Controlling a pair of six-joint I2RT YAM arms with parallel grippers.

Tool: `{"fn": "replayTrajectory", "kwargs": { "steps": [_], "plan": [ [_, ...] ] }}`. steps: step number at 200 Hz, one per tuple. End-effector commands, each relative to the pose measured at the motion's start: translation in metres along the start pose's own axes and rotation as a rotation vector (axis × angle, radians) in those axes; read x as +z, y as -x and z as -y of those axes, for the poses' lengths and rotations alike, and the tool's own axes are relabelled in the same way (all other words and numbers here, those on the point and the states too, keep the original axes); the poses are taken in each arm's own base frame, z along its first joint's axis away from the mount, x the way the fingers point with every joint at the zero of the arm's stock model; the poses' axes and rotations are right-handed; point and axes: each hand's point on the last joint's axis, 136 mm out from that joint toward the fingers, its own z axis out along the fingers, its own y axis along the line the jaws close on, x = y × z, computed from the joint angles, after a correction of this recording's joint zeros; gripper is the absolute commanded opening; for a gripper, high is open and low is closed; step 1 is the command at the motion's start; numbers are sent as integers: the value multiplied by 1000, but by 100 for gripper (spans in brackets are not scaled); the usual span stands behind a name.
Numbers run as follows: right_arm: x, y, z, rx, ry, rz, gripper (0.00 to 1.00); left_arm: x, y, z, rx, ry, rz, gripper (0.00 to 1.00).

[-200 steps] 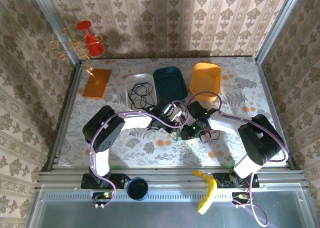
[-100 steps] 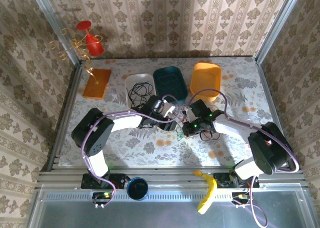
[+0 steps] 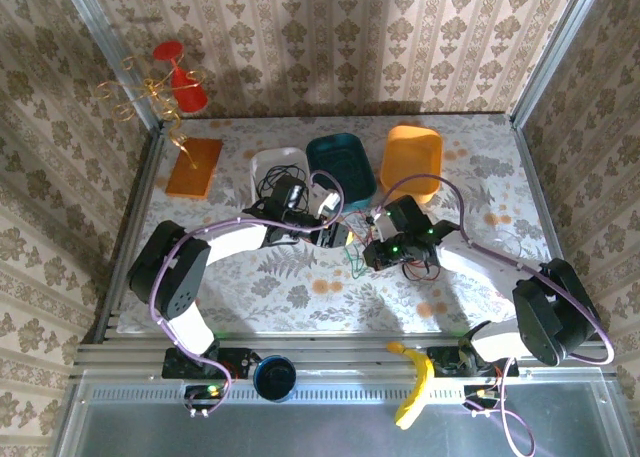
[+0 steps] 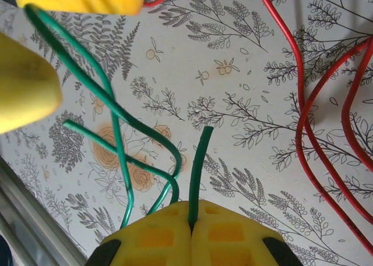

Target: Untangle the cables

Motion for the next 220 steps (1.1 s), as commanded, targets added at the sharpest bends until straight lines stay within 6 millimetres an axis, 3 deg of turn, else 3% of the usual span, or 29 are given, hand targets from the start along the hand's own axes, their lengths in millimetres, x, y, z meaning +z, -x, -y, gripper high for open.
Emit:
{"fn": "replayTrajectory", "kwargs": {
  "steps": [1, 25, 45, 60, 88, 120, 140, 169, 197, 220],
  "plan": [
    [-6, 1, -5, -7, 30, 9, 0, 2, 0, 14, 18, -54, -25, 53],
    [-11, 4, -2, 9, 31, 30, 0, 6, -6, 17, 4, -78, -47, 42],
    [-14, 7, -1, 27, 34, 42, 0, 8, -8, 17, -2, -77, -55, 8],
    [-16, 8, 0, 32, 28, 50, 0, 9, -6, 8, -7, -26, -43, 0],
    [-21, 8, 17, 72, -55, 79, 0, -2, 12, -17, -16, 128, 60, 0],
    [-37, 8, 58, 217, -205, 172, 0, -25, 39, -31, -36, 249, 225, 0],
    [-47, 1, 81, 306, -287, 211, 0, -39, 57, -21, -30, 240, 312, 0],
    [-55, -7, 97, 369, -355, 255, 0, -51, 76, -4, -12, 196, 382, 0],
    [-57, -9, 100, 380, -364, 272, 0, -64, 96, 6, -40, 126, 490, 0],
    [-52, -1, 86, 324, -289, 274, 0, -61, 110, 23, -38, 27, 520, 0]
  ]
}}
